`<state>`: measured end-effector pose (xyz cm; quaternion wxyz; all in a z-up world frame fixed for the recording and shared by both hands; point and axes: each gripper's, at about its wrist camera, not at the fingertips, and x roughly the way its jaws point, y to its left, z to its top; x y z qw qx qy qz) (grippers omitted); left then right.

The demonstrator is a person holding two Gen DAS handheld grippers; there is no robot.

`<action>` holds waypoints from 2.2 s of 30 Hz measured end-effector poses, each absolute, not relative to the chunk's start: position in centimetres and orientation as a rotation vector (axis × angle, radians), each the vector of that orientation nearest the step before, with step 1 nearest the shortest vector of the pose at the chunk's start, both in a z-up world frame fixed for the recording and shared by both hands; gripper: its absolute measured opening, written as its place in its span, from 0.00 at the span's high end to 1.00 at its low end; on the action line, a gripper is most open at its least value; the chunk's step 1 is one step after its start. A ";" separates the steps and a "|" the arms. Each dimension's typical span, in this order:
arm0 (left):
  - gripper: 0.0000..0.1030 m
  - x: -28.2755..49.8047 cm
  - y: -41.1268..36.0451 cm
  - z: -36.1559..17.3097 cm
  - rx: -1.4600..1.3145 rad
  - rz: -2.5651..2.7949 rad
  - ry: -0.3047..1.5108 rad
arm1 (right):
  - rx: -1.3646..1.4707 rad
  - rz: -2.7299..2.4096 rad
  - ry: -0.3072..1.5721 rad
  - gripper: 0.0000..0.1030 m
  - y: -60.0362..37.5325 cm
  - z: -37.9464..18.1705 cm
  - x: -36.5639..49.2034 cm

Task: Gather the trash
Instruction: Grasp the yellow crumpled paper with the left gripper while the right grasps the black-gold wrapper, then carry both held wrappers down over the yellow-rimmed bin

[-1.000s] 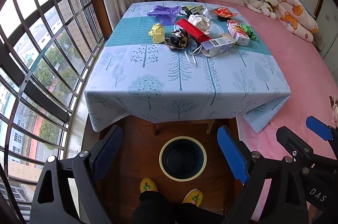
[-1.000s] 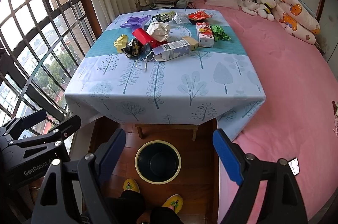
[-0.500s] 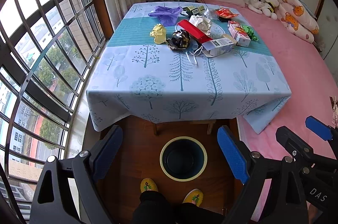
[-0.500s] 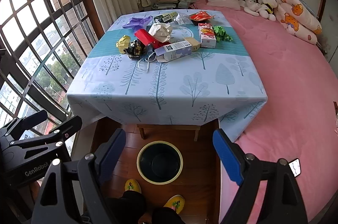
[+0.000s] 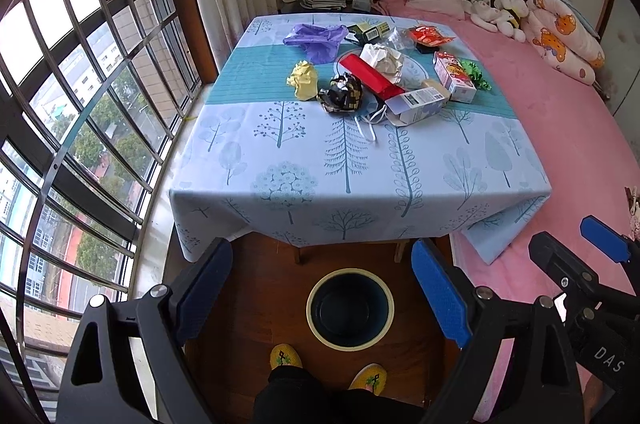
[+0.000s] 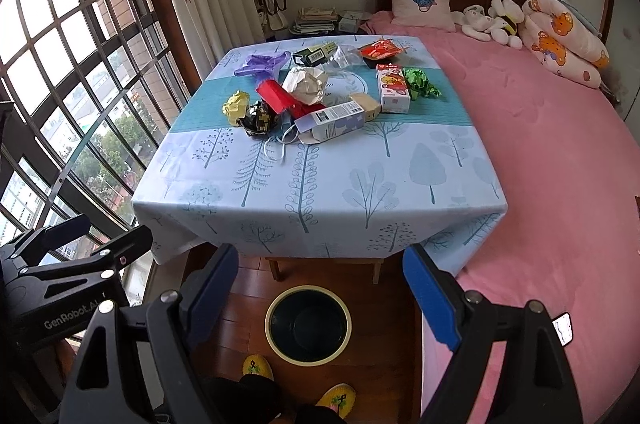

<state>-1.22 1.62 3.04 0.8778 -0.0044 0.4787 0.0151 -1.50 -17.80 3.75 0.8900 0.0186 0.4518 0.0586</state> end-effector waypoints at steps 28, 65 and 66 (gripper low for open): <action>0.12 26.4 12.6 -1.3 0.101 -0.144 1.116 | 0.242 0.149 1.068 0.37 -6.3 -5.8 20.6; 0.73 39.3 8.9 -13.0 0.010 -0.431 1.371 | 0.193 0.141 1.029 0.62 -5.8 -5.0 24.8; 0.75 38.9 8.6 -12.6 0.032 -0.430 1.355 | 0.192 0.157 1.028 0.62 -5.7 -4.8 24.5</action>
